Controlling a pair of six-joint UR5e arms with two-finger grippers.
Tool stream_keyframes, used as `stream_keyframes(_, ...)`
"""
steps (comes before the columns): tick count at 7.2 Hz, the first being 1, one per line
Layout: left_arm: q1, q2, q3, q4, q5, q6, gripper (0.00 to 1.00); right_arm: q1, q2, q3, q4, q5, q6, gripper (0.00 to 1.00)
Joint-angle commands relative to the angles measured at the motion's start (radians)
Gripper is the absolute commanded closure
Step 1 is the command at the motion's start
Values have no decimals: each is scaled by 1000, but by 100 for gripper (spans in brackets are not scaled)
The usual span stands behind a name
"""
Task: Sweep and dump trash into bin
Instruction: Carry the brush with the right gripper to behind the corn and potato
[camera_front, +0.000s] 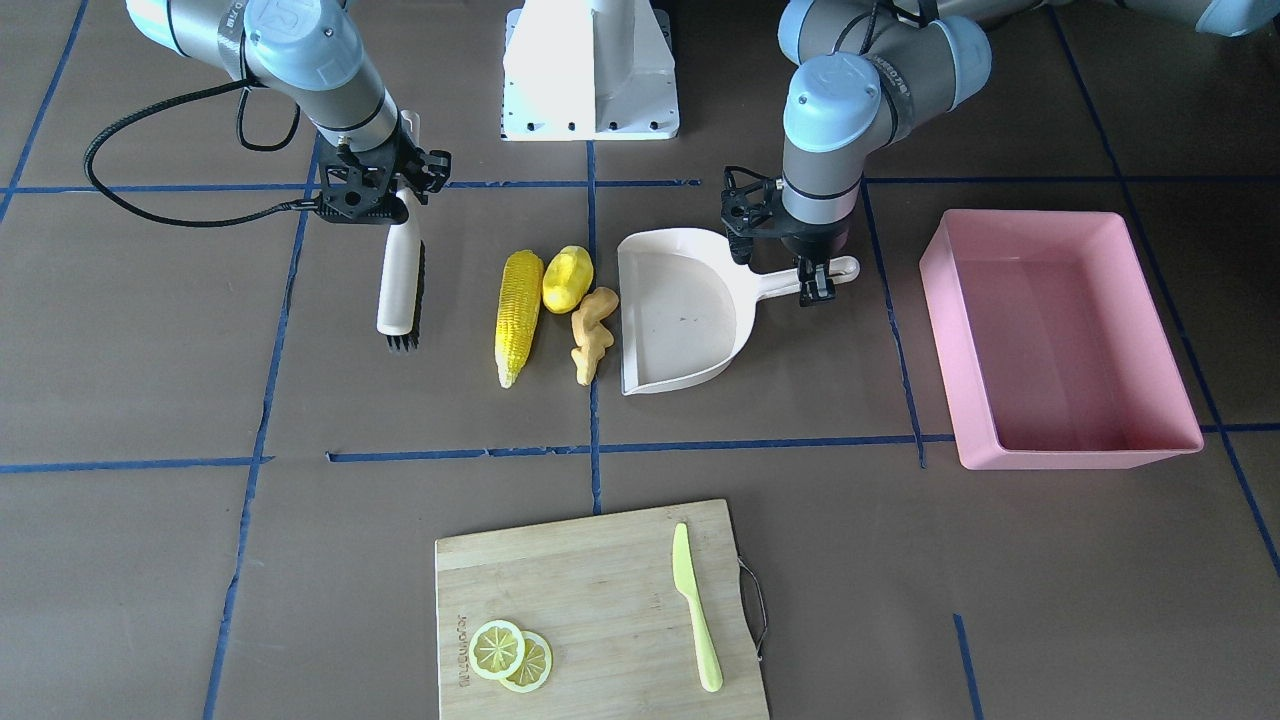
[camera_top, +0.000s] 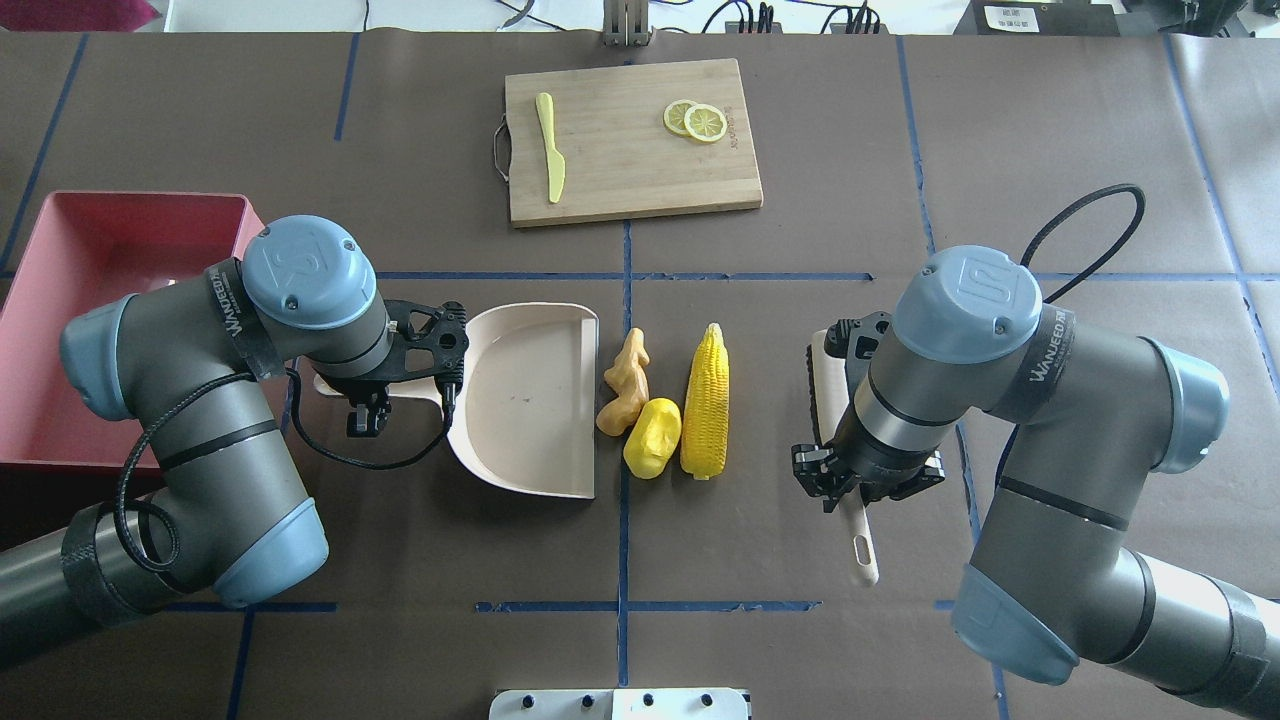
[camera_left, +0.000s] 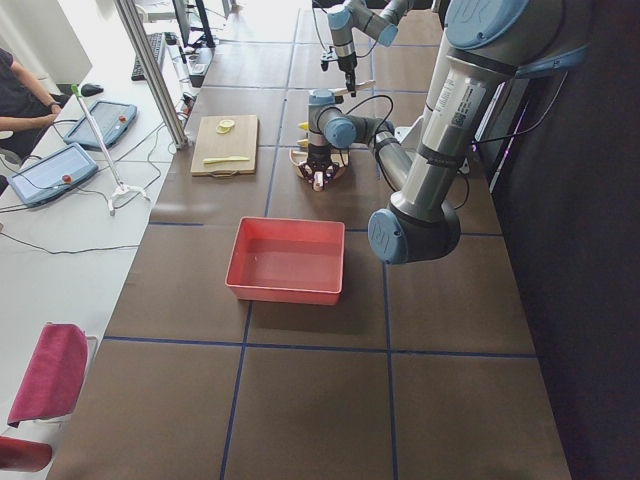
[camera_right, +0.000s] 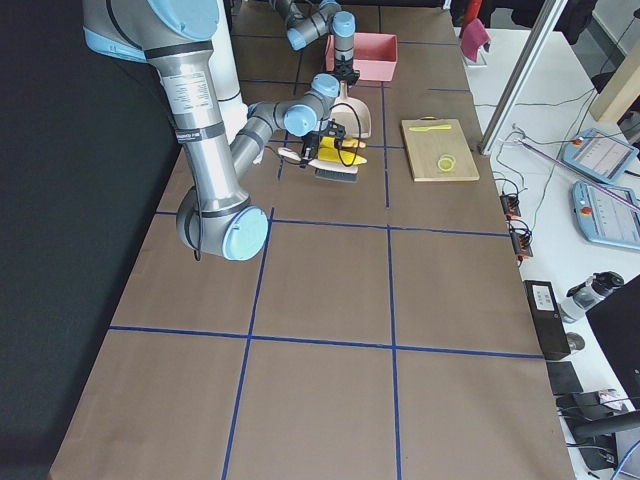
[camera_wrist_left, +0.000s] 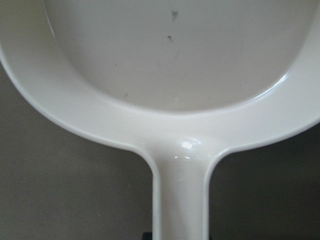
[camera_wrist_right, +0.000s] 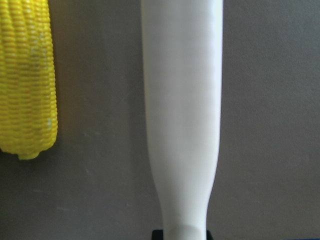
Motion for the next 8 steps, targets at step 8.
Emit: stream_keyframes(8,8,-12,0,27,0,-6,100,-128,274,-253,-41,-124,2,100)
